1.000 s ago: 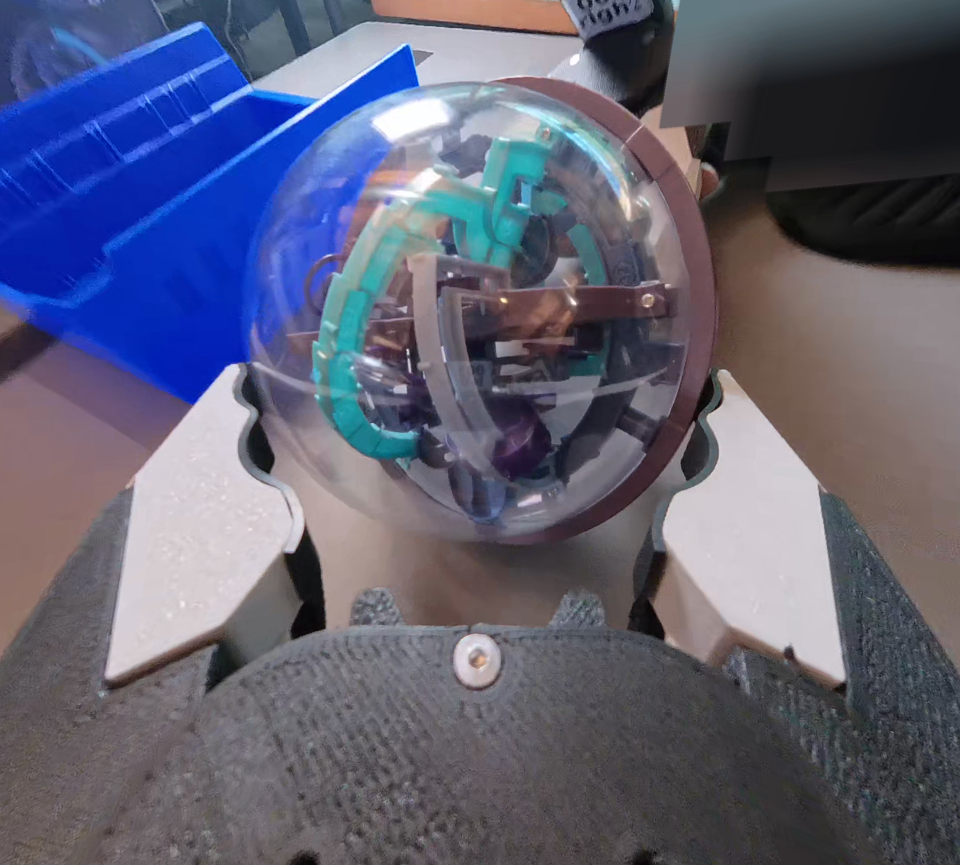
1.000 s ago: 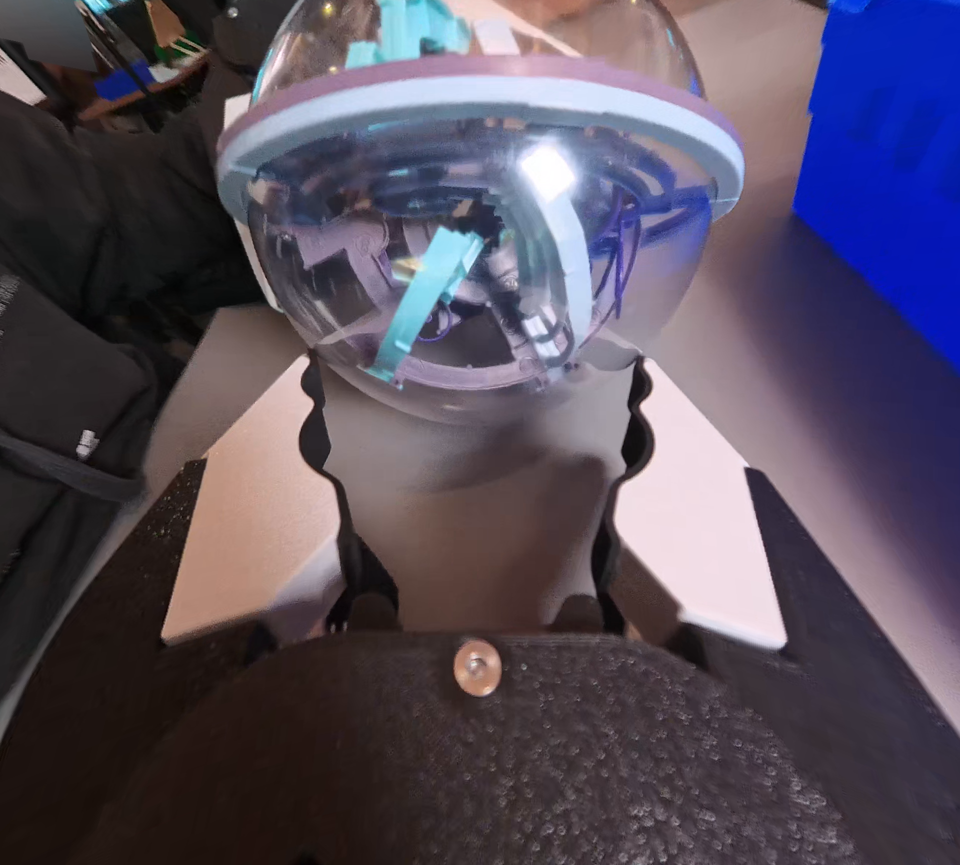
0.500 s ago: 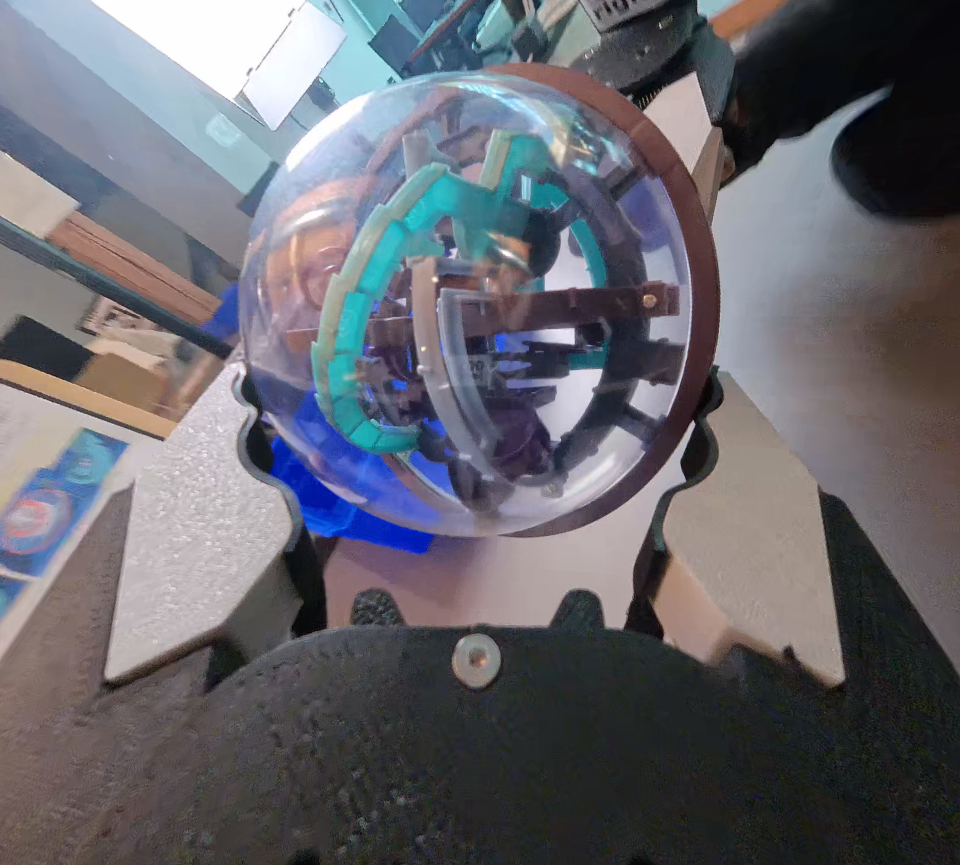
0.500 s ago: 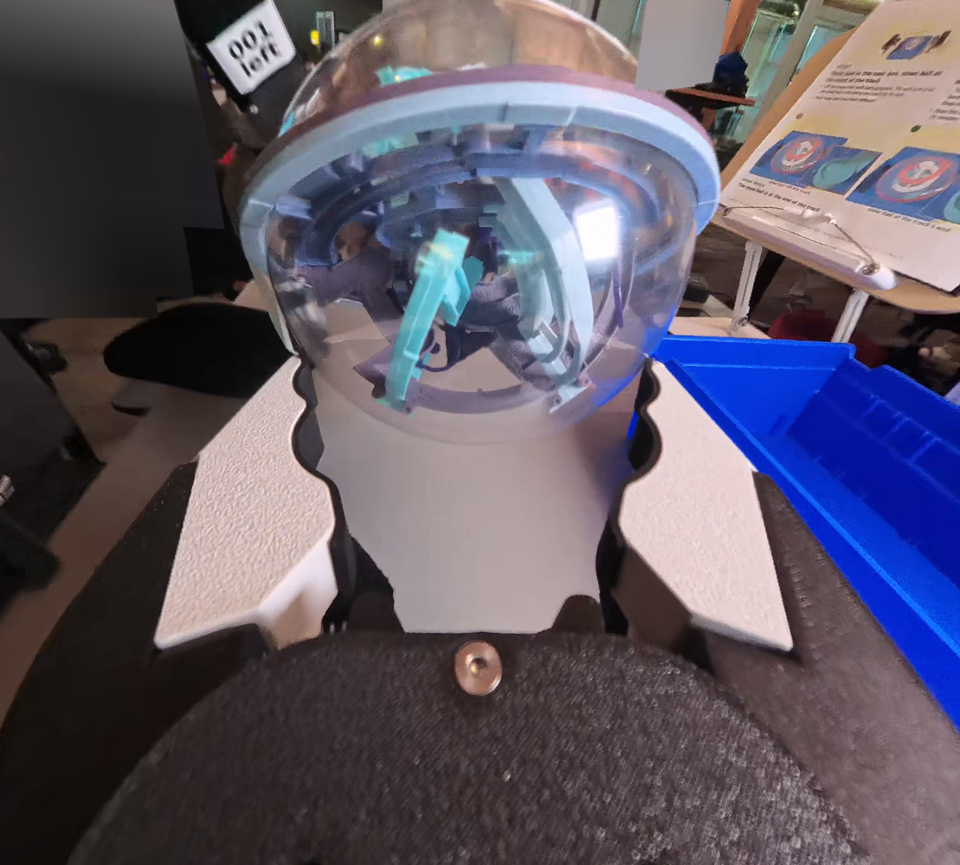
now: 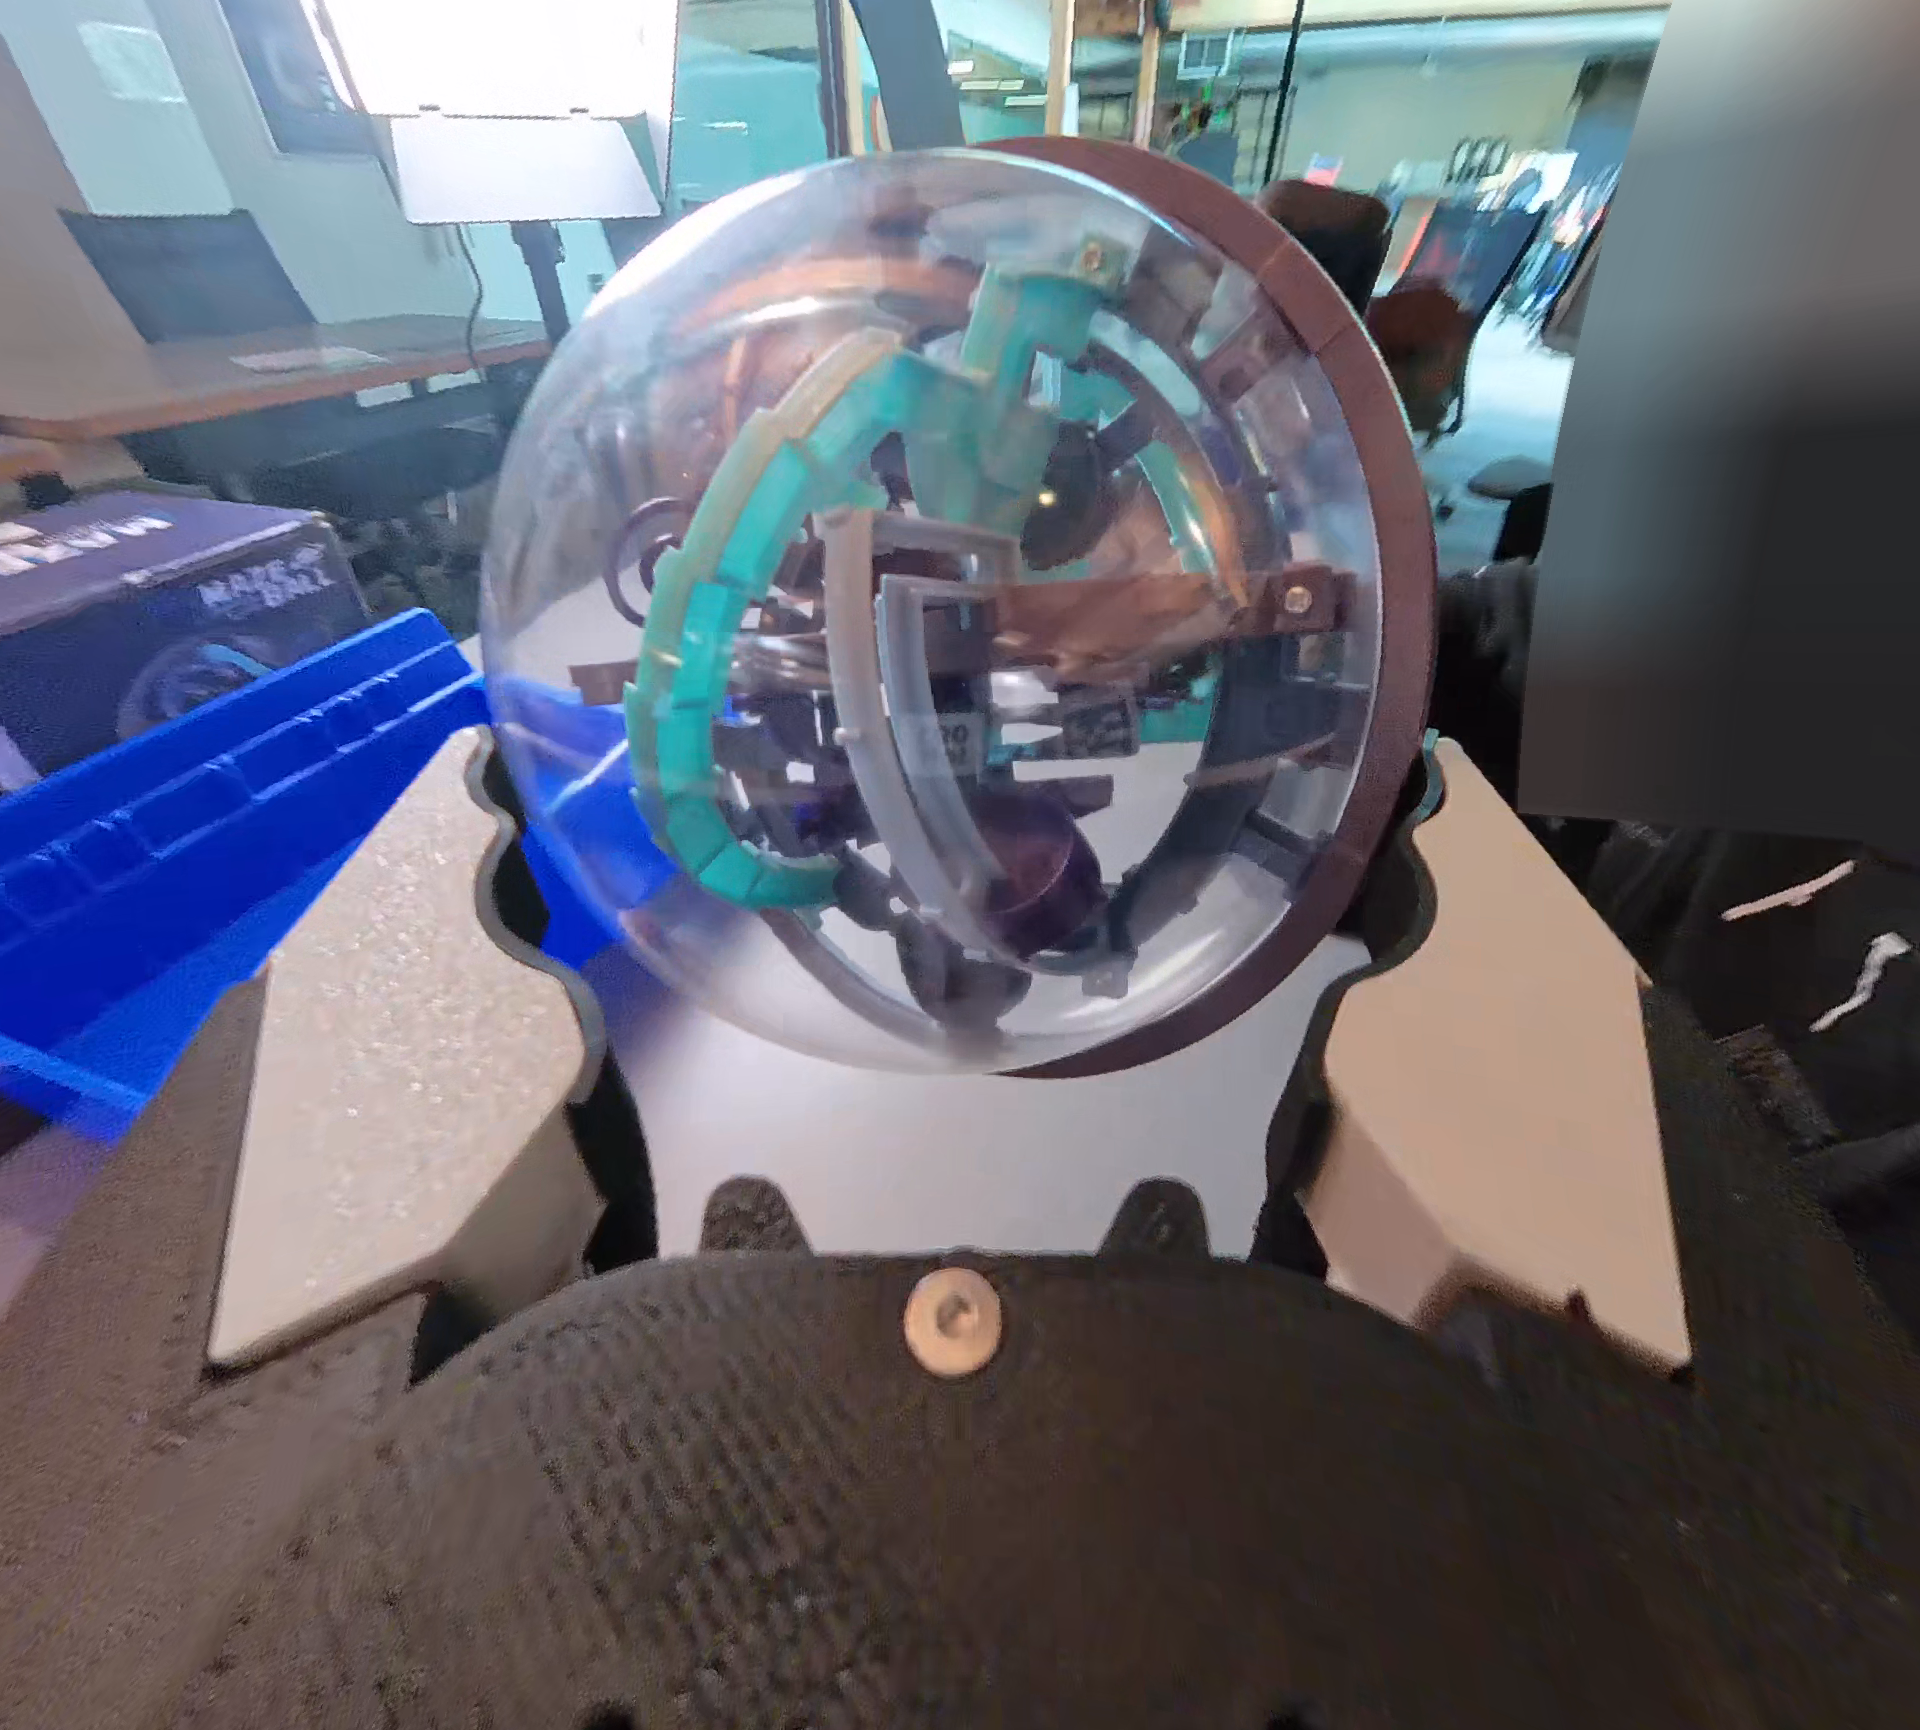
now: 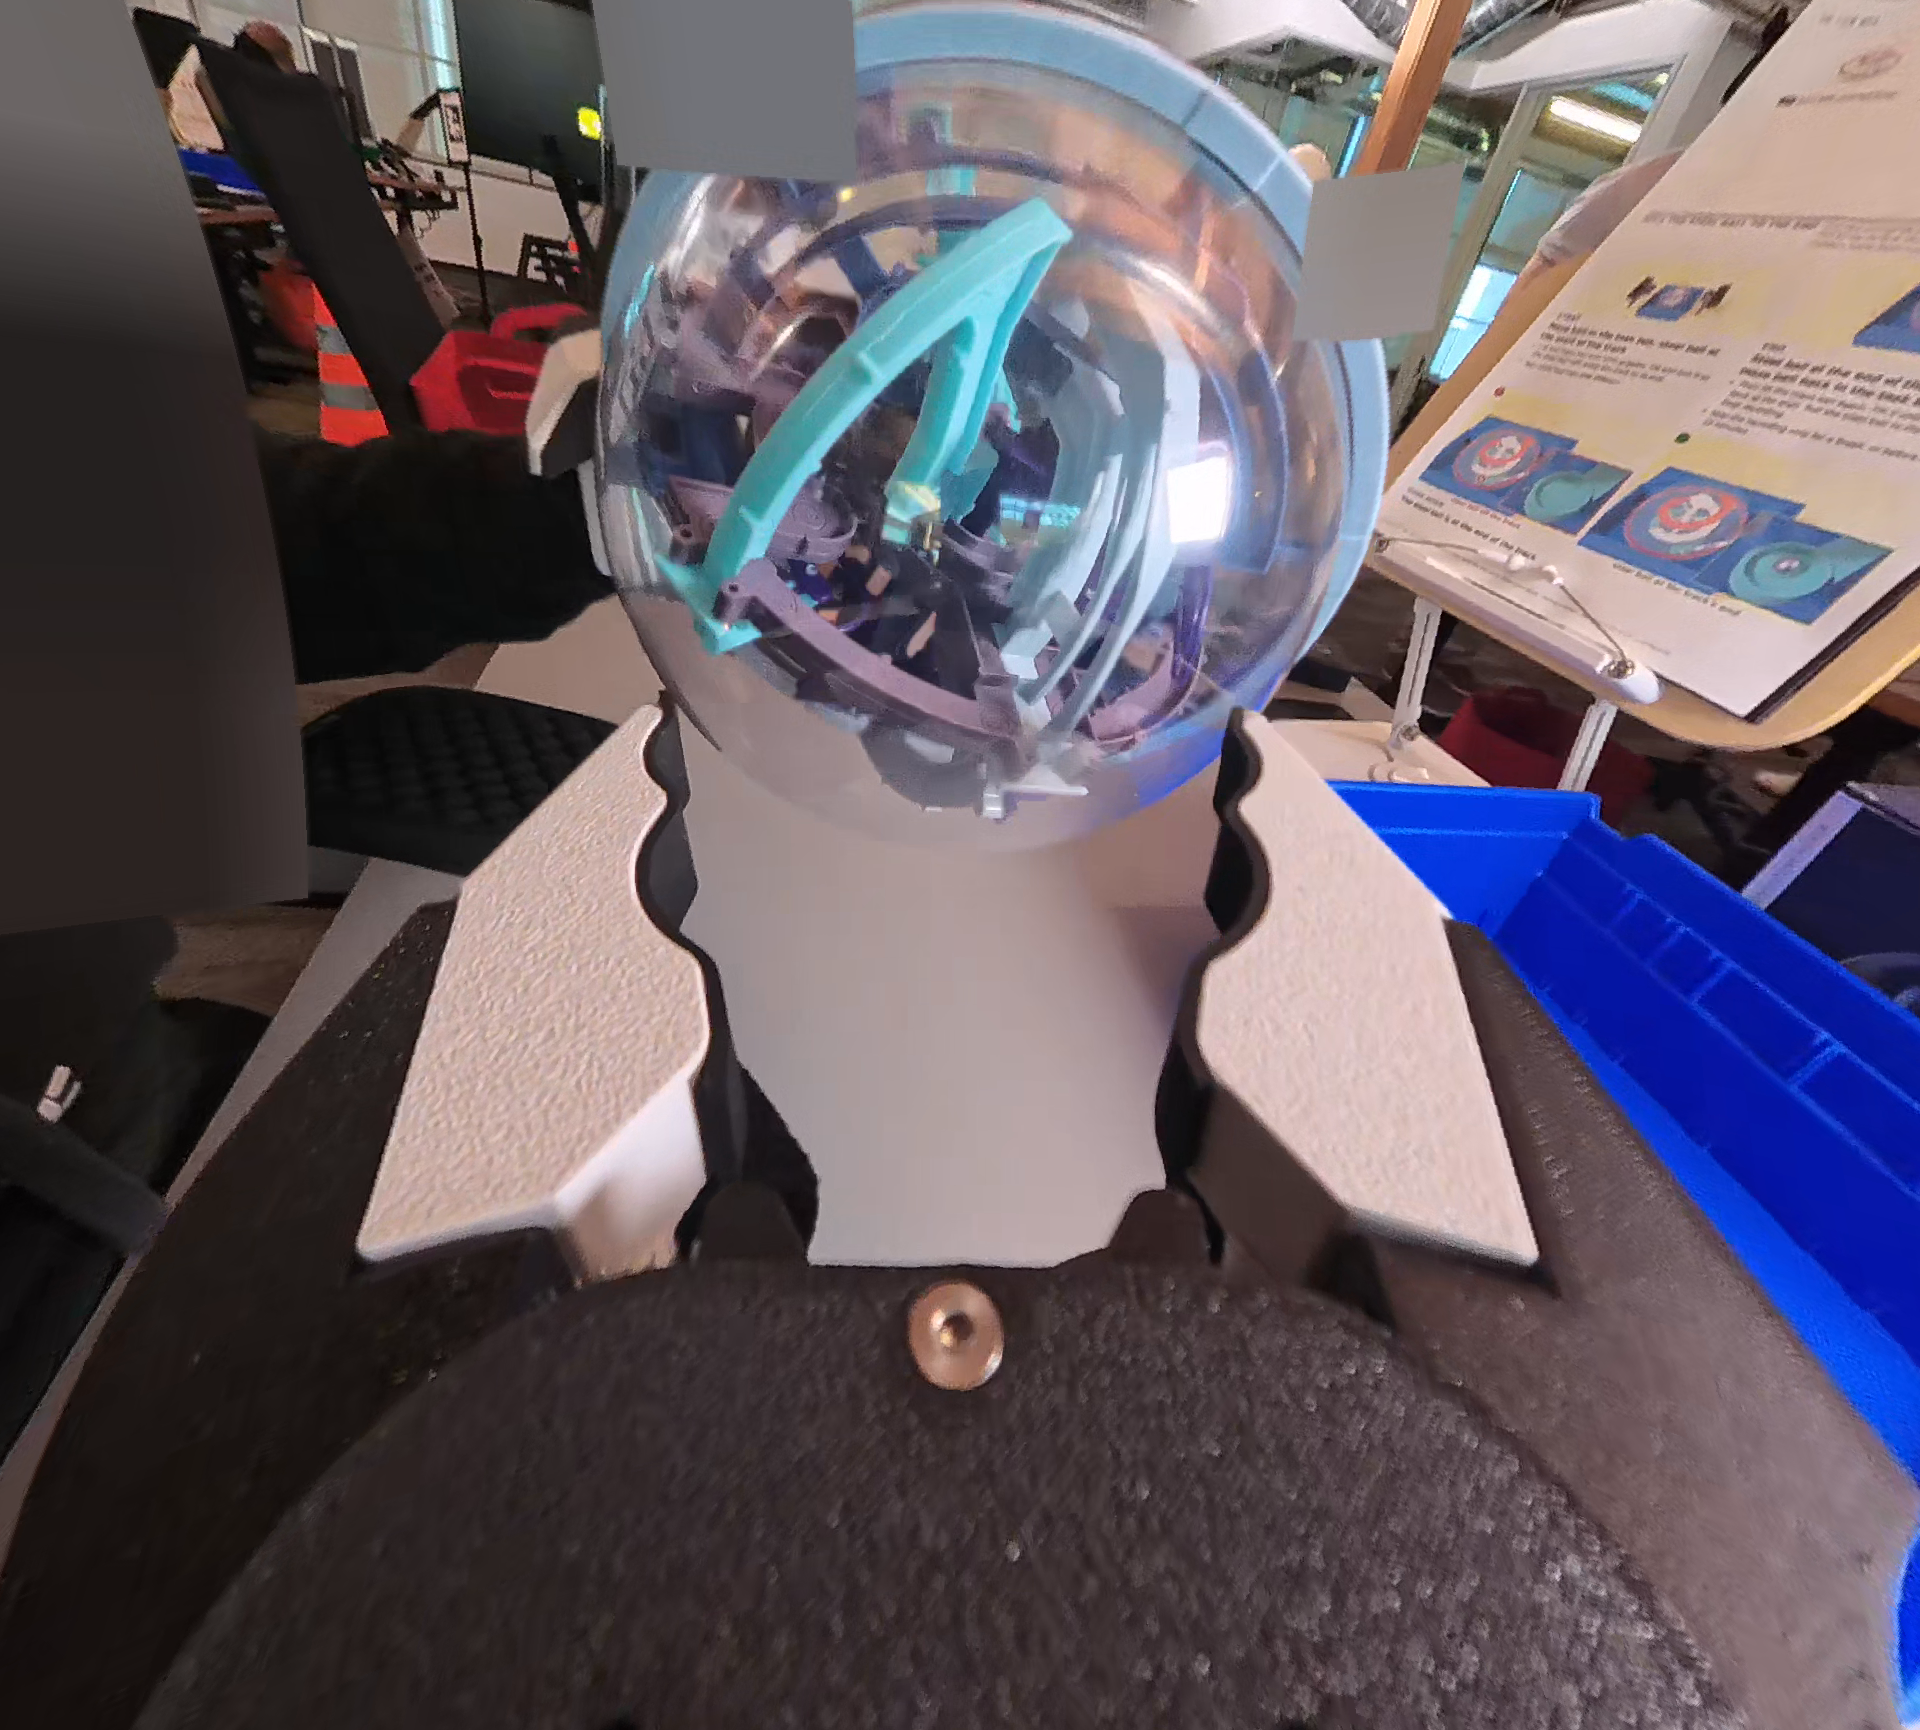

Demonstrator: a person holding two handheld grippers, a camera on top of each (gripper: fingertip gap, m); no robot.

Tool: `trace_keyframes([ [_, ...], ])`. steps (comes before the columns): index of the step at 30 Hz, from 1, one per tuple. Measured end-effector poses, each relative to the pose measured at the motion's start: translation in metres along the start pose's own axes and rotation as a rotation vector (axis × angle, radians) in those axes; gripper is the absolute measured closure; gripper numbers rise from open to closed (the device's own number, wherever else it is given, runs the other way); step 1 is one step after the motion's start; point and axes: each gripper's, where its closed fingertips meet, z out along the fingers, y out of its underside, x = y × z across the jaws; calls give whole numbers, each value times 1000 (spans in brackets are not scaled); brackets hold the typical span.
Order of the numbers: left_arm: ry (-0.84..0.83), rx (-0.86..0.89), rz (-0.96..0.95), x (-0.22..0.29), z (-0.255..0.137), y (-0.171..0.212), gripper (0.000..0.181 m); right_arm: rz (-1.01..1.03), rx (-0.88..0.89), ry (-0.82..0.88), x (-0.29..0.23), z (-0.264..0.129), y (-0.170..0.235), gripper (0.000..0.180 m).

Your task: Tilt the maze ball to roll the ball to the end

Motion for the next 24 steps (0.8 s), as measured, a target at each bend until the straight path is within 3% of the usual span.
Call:
trace_keyframes([
  [14,297,242,-368,3,-5,15,22,-124,132,9,-8,-9,-16,93],
  [24,193,115,-371,-6,4,41,22,-25,37,-4,0,-4,42,82],
])
